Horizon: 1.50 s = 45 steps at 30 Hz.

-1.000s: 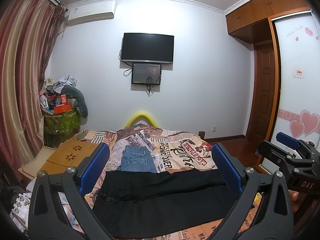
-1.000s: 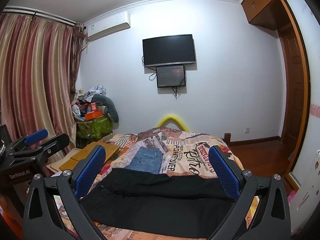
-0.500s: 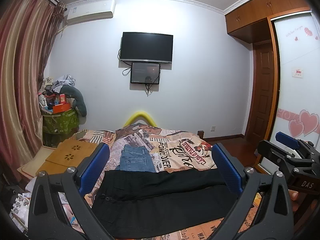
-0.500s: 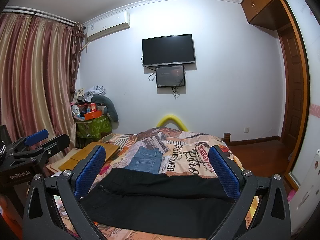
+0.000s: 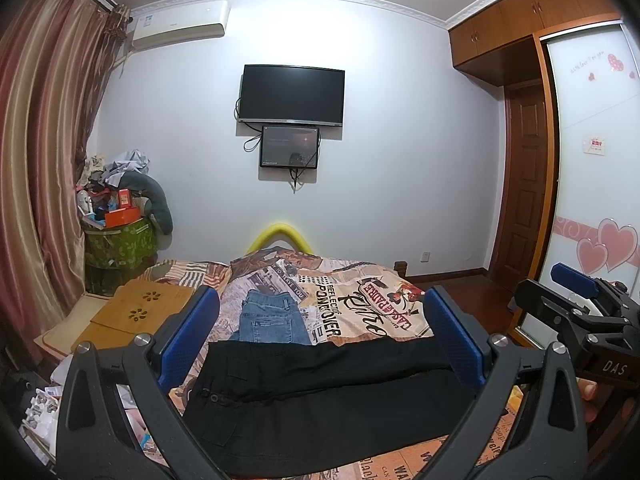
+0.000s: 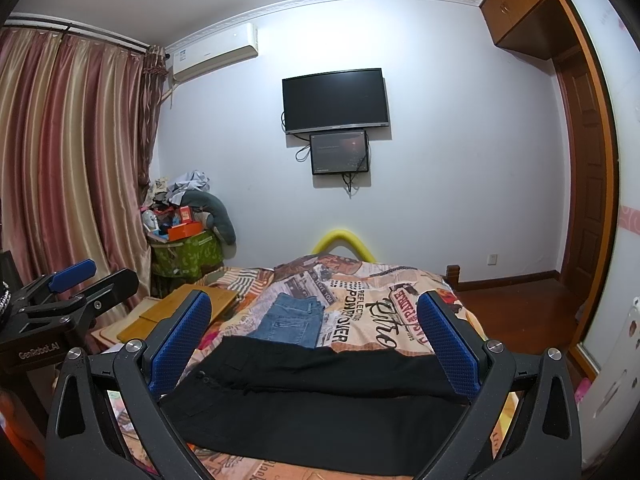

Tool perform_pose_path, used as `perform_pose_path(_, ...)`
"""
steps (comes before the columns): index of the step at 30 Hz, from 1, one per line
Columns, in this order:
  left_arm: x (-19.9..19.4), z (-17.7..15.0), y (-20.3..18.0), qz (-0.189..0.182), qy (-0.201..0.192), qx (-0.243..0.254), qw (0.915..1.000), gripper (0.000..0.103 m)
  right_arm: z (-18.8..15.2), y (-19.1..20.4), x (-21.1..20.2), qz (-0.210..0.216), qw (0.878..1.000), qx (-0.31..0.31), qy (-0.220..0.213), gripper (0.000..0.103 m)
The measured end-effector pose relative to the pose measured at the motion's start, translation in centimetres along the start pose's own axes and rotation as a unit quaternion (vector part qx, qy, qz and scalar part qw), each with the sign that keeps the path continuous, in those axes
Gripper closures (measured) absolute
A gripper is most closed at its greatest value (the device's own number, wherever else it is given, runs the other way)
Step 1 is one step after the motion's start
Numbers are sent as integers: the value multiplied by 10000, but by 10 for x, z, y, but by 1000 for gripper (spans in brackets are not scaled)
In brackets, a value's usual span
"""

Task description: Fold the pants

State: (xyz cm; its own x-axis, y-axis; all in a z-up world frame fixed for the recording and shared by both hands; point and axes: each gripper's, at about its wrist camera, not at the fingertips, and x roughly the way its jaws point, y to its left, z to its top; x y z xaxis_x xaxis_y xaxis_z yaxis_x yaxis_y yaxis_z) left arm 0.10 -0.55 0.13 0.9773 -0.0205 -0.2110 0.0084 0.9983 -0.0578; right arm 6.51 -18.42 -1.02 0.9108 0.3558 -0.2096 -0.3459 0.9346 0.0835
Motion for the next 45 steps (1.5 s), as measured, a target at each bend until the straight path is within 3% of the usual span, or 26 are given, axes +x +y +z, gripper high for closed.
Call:
perform_pose_path(17,2,-1,0,-21,22,2,10000,0,-1,-1,0,-9,10000,7,20,1)
perform_pose_path(24,21,-5,7,26,188,-36,9998,0,-3,-7,10,-62,9999,25,113,1)
perform_pose_path(36,113,-32,53,733,752,-58,9945,0,-28,-29,70,-440,9961,46,763,1)
perform_pose_path(41,171,-54,88,785,1294,-288,9881,0,-46,-44,110,-535,9907,82,1250,1)
perform_pose_path(45,218,-78,125,770,1859,-727,9769,0,-61,-55,141,-509,9855,-14,1619,1)
